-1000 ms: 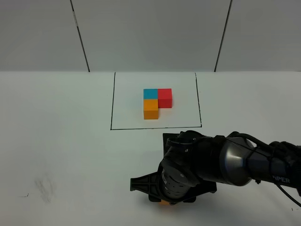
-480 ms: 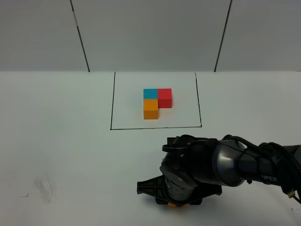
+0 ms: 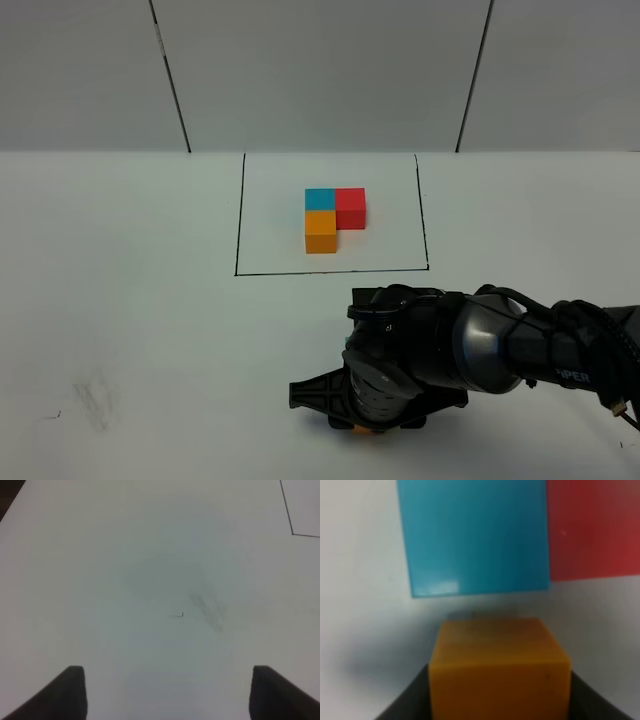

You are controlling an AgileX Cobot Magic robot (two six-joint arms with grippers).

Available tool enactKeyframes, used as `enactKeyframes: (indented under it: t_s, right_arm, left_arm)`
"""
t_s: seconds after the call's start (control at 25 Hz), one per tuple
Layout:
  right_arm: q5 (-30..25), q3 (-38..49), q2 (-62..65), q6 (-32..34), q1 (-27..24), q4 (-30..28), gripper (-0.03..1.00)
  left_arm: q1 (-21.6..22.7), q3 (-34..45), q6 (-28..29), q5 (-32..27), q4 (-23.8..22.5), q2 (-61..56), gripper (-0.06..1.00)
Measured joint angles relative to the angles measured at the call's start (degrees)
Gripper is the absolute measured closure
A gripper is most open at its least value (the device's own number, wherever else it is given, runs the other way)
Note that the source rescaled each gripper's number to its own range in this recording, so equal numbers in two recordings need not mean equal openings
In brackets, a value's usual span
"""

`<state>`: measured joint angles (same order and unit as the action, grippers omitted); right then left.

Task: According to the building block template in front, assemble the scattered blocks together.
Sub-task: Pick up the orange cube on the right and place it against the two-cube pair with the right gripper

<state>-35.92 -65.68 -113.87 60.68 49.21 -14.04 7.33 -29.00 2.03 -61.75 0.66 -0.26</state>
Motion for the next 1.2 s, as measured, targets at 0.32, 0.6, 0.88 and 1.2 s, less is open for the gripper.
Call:
enactKeyframes:
  t_s: [0.32,0.6,0.88,1.2]
  right_arm:
    - [0.67,-0.7,-0.53,-0.77,-0.57,-0.24,0.75]
    - [-2.01,-4.51,-2.96,-1.99,-0.65,-0.28,0.75]
    - [-3.39,-5.16,-3.62,-2.17,-1.83,0.16,0.75]
    - [-3.95,-5.22,-3.83,-2.17,-2.73,0.59,0.75]
  left_arm:
    - [0.0,0.0,0.0,0.0,0.0,0.0,0.44]
    - [0.0,0.0,0.0,0.0,0.0,0.0,0.44]
    - [0.0,0.0,0.0,0.0,0.0,0.0,0.44]
    - [0.0,0.0,0.0,0.0,0.0,0.0,0.44]
